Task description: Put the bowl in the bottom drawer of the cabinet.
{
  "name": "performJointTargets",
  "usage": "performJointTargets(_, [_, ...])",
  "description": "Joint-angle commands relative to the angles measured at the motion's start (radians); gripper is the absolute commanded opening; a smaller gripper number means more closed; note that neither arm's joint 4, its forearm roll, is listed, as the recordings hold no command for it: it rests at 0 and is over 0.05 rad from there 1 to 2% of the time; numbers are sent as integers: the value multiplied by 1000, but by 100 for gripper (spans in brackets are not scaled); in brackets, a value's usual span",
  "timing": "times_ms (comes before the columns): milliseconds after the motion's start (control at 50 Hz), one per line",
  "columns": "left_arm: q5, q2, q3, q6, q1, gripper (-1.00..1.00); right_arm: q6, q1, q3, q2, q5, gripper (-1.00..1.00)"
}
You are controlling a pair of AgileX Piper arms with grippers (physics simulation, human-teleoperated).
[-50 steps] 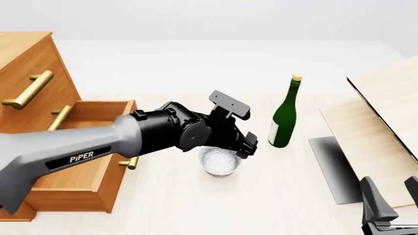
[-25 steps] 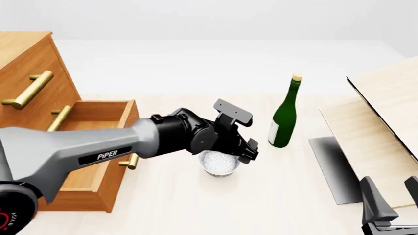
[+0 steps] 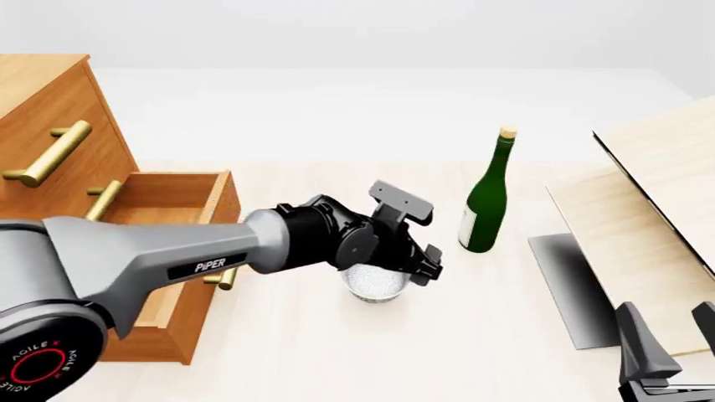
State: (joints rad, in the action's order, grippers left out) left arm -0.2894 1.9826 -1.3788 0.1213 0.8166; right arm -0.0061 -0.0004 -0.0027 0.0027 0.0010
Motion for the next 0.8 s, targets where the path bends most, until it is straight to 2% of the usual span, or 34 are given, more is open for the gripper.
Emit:
performJointTargets(20, [18,21,5,16,4,100,0,0,0,0,0,100])
performJointTargets(360, [54,63,26,65,7,100,0,0,0,0,0,100])
performJointTargets(800, [84,91,56,96,0,100,0,0,0,0,0,100])
